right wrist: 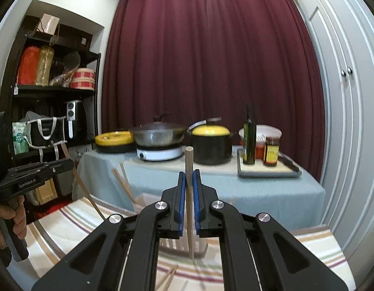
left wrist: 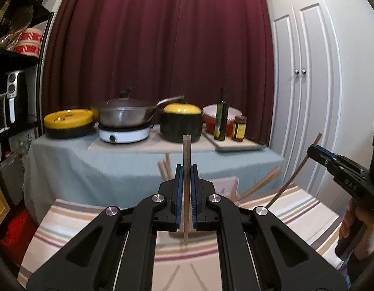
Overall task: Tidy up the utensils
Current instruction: 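Lift both held chopsticks upright and carry them over the white caddy, then open the left gripper into the caddy while the right gripper releases its chopstick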
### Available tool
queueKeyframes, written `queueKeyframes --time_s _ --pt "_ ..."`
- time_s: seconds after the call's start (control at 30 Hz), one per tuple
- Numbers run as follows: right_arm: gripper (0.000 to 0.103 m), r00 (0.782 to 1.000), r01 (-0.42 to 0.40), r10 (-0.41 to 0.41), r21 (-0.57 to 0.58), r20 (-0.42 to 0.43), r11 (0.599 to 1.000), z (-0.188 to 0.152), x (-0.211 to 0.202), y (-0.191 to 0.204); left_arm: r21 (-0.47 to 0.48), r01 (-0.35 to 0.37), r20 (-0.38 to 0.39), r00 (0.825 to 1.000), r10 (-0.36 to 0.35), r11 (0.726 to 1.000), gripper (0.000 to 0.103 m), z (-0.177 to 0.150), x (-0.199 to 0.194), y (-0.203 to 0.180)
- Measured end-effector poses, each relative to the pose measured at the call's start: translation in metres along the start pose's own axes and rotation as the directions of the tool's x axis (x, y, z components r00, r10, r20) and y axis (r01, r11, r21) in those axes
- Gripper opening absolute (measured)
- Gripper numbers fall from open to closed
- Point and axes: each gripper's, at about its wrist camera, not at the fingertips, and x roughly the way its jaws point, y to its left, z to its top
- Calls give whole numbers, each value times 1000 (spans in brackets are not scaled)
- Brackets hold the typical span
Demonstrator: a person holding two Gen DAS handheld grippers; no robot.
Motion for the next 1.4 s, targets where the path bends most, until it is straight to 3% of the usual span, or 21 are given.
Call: queueKeyframes --time_s 0.33,0.57,0.77,1.4 --pt "7 997 -20 20 4 76 1000 33 23 -5 39 29 119 992 -33 999 6 52 11 -10" --pt "7 996 -23 24 -15 89 1000 43 47 0 45 34 113 993 -39 998 6 63 45 -12" --pt "7 997 -24 25 -13 66 1000 37 69 0 48 13 75 997 -17 999 6 56 72 -6" --pt "7 996 13 -14 -14 -85 1000 -25 124 -5 31 -14 -38 999 15 999 6 0 127 7"
